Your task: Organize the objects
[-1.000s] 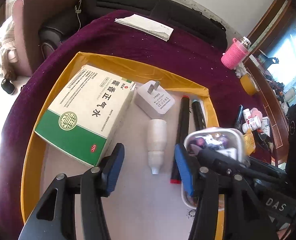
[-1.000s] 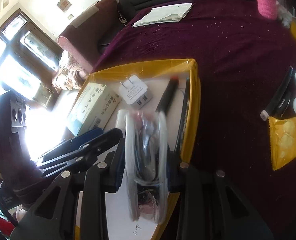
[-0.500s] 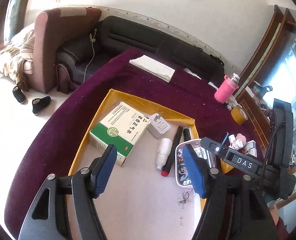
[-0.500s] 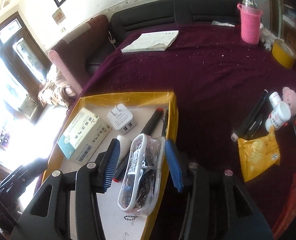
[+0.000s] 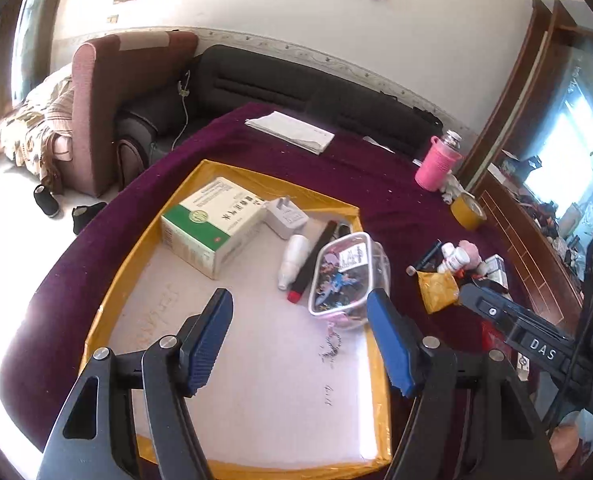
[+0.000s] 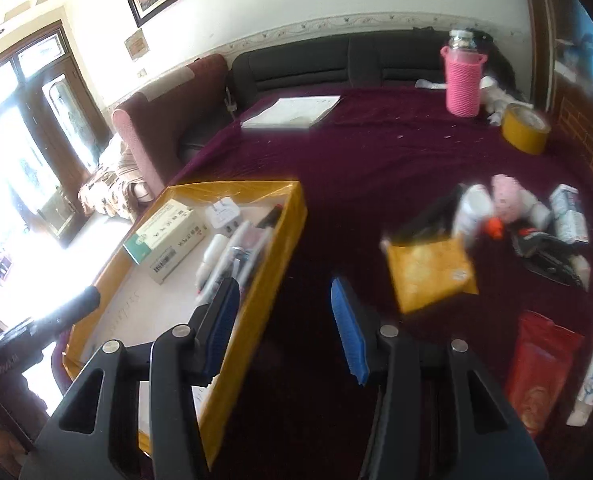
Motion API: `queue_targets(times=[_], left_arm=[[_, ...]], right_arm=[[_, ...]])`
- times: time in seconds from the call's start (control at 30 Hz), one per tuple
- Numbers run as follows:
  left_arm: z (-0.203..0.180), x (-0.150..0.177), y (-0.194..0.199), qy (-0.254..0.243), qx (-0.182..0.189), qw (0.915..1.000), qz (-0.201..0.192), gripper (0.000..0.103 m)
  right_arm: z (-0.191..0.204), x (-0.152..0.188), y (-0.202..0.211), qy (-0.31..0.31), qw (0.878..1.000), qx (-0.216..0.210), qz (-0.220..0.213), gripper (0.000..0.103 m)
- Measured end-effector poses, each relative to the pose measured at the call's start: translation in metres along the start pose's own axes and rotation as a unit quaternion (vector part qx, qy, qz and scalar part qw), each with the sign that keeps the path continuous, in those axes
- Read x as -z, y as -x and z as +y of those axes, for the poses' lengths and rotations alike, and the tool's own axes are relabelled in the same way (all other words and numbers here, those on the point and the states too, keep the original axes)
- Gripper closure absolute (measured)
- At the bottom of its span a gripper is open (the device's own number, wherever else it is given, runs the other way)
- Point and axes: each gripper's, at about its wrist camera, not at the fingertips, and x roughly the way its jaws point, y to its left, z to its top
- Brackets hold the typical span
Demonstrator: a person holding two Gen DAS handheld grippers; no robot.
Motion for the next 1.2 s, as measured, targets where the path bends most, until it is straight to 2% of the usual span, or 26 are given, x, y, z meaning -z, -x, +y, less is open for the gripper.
queue_targets(times=[0.07, 0.13, 0.2, 0.23, 0.27, 0.33, 0.37, 0.47, 0.53, 0.63, 0.8, 0.9, 0.97, 1.1, 1.17, 1.2], left_arm=[[-0.019, 0.006, 0.003, -0.014, 0.010, 0.9998, -0.003, 0.039], [-0.039, 0.015, 0.004, -0.033, 0.017, 0.9993, -0.009, 0.039], [-0.064, 0.027, 0.003, -0.059, 0.028, 0.9977, -0.017, 0.039], [-0.075, 0.031, 0.003, -0.069, 0.032, 0.9970, -0.017, 0.038], [-0.088, 0.037, -0.001, -0.080, 0.037, 0.9961, -0.010, 0.037], [-0.108, 0.047, -0.009, -0.097, 0.052, 0.9939, 0.011, 0.037], [-0.119, 0.053, -0.013, -0.109, 0.058, 0.9920, 0.023, 0.037], [-0.144, 0.066, -0.017, -0.132, 0.064, 0.9885, 0.038, 0.037], [-0.159, 0.073, -0.021, -0.139, 0.061, 0.9872, 0.051, 0.037], [-0.181, 0.086, -0.029, -0.150, 0.075, 0.9829, 0.076, 0.037], [-0.200, 0.098, -0.030, -0.173, 0.086, 0.9770, 0.091, 0.037], [-0.197, 0.094, -0.030, -0.155, 0.094, 0.9779, 0.104, 0.037], [-0.191, 0.090, -0.029, -0.142, 0.092, 0.9801, 0.104, 0.037], [-0.178, 0.084, -0.022, -0.131, 0.078, 0.9843, 0.089, 0.037], [-0.169, 0.080, -0.020, -0.130, 0.066, 0.9861, 0.080, 0.037], [-0.165, 0.079, -0.019, -0.128, 0.062, 0.9869, 0.077, 0.037]], right_arm=[[-0.024, 0.014, 0.036, -0.003, 0.998, 0.046, -0.046, 0.049], [-0.054, 0.027, 0.076, -0.021, 0.989, 0.107, -0.102, 0.039], [-0.089, 0.039, 0.115, -0.051, 0.970, 0.173, -0.163, 0.006], [-0.107, 0.044, 0.127, -0.064, 0.963, 0.190, -0.179, 0.000], [-0.128, 0.048, 0.137, -0.081, 0.959, 0.203, -0.178, 0.000], [-0.180, 0.057, 0.146, -0.145, 0.954, 0.231, -0.125, 0.000], [-0.206, 0.064, 0.151, -0.180, 0.952, 0.226, -0.101, 0.000], [-0.256, 0.091, 0.164, -0.238, 0.944, 0.217, -0.075, 0.000], [-0.273, 0.102, 0.167, -0.247, 0.941, 0.226, -0.059, 0.000], [-0.283, 0.103, 0.165, -0.250, 0.942, 0.219, -0.048, 0.000], [-0.282, 0.070, 0.141, -0.217, 0.956, 0.196, -0.037, 0.000], [-0.275, 0.034, 0.106, -0.173, 0.973, 0.153, -0.023, 0.000], [-0.275, 0.011, 0.077, -0.159, 0.980, 0.122, -0.010, 0.000], [-0.283, -0.021, 0.015, -0.170, 0.979, 0.103, 0.035, 0.002], [-0.284, -0.024, -0.009, -0.189, 0.978, 0.057, 0.068, 0.012], [-0.280, -0.022, -0.016, -0.199, 0.976, 0.021, 0.082, 0.012]])
